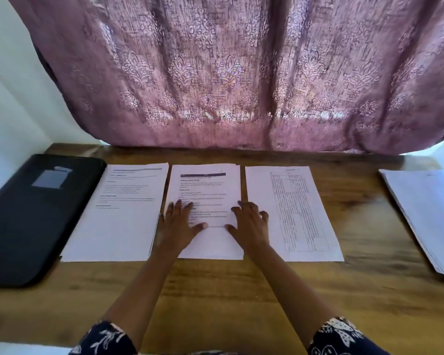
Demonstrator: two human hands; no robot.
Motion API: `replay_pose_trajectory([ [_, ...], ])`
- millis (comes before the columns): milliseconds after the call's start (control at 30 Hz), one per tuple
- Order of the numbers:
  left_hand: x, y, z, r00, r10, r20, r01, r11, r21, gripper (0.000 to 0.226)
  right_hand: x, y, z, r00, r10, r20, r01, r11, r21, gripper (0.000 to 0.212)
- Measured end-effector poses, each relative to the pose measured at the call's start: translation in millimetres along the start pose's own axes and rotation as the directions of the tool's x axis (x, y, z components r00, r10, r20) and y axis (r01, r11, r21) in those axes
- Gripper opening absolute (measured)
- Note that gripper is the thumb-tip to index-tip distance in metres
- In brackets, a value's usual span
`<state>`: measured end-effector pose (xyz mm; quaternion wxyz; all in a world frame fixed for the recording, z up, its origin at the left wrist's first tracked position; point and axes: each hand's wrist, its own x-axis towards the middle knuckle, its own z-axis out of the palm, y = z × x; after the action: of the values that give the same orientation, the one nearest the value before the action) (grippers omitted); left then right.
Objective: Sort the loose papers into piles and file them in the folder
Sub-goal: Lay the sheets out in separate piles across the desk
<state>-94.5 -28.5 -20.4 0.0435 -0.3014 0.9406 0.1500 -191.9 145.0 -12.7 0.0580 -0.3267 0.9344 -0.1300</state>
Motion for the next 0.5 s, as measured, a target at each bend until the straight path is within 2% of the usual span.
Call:
replay_pose_trajectory([
  [200, -2, -3, 0, 0.999, 0.006, 0.054, -0.007, 1.000, 0.003, 0.080, -16, 1, 9, 1.000, -0.024, 0.002, 0.024, 1.000, 0.007, 0.051],
  [267, -1, 3, -4, 1.000, -0.001, 0.024, 0.002, 1.000, -0.028, 0.078, -15, 6, 4, 0.999, -0.006, -0.042, 0.007, 0.999, 0.042, 0.051],
  [333, -2, 22, -6, 0.997, 0.024, -0.075, -0.031, 0.995, -0.095, 0.072, -14, 24, -10, 0.982, 0.051, -0.179, -0.035, 0.995, 0.092, 0.046],
  [400, -6, 53, -4, 0.984, 0.080, -0.162, -0.106, 0.981, -0.161, 0.064, -18, 58, -29, 0.936, 0.133, -0.327, -0.109, 0.990, 0.091, 0.034],
  [500, -17, 118, 9, 0.954, 0.230, -0.190, -0.267, 0.942, -0.205, 0.050, -36, 134, -61, 0.887, 0.316, -0.336, -0.306, 0.948, 0.084, 0.025],
])
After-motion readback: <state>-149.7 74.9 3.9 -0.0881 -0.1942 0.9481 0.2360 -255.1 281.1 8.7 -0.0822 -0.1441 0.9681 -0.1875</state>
